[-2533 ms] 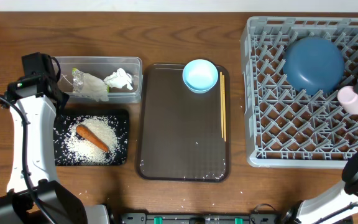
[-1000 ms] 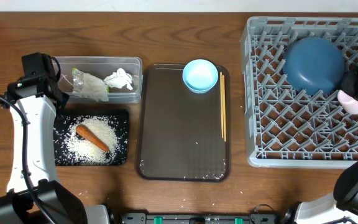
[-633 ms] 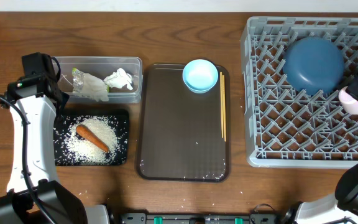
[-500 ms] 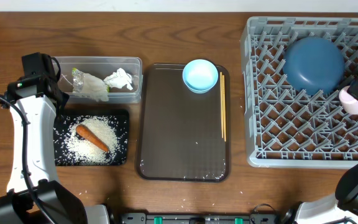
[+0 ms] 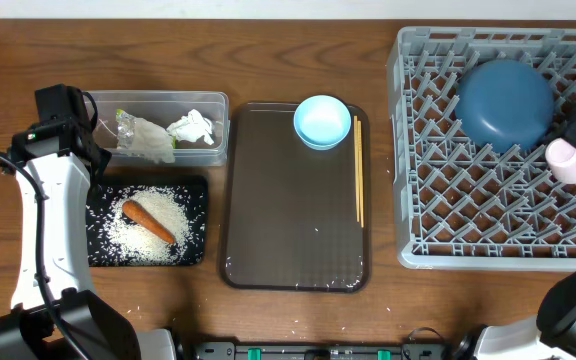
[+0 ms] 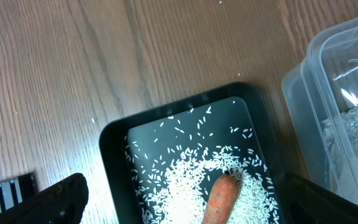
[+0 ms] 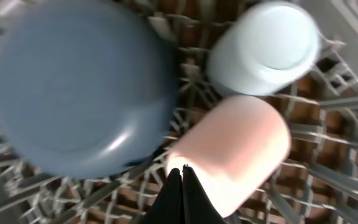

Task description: Sort waste into correct bins and load items into the dishwasher rack

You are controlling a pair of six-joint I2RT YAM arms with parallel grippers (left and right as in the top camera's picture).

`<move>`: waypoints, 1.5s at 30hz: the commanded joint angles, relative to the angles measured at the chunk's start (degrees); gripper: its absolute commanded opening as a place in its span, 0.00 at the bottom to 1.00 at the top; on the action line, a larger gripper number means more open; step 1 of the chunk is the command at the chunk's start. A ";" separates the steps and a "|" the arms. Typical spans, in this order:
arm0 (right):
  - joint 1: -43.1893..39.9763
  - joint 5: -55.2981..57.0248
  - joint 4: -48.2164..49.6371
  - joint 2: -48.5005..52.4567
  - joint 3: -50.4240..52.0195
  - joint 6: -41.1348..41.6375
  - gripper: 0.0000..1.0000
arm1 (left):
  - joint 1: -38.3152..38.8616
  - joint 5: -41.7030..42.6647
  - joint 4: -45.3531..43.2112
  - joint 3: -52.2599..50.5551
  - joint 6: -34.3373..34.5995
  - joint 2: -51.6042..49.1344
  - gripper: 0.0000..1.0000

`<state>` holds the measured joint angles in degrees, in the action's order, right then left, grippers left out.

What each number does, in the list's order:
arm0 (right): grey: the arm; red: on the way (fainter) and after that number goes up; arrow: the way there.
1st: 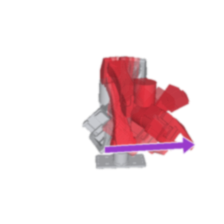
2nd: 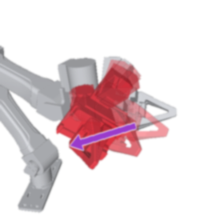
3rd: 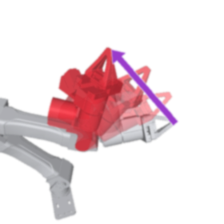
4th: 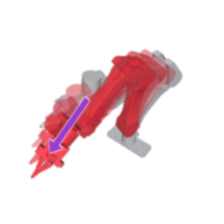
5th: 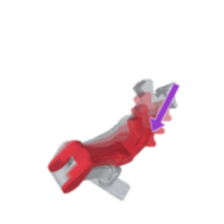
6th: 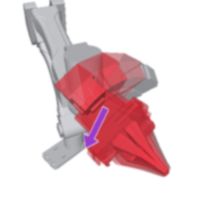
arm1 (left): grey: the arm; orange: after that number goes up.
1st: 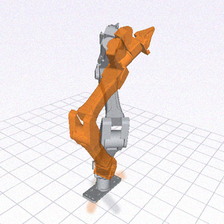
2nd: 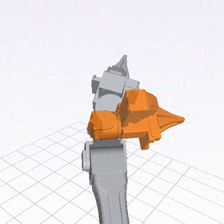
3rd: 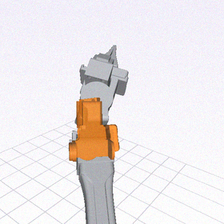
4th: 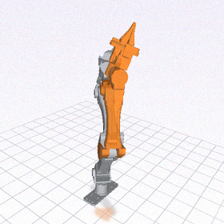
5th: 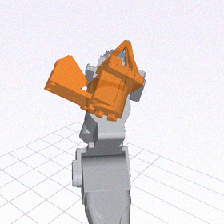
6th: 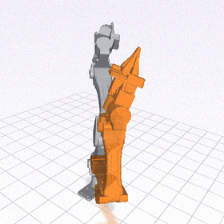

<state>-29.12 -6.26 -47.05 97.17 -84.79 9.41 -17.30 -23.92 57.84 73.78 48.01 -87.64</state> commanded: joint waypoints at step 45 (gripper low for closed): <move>-0.02 8.46 -5.31 5.35 -3.02 -1.75 0.01 | -0.15 -0.31 0.15 -0.13 0.35 0.20 0.99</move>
<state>-29.06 -1.37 -51.81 102.19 -85.21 7.40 -17.30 -23.92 57.84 73.78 48.01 -87.64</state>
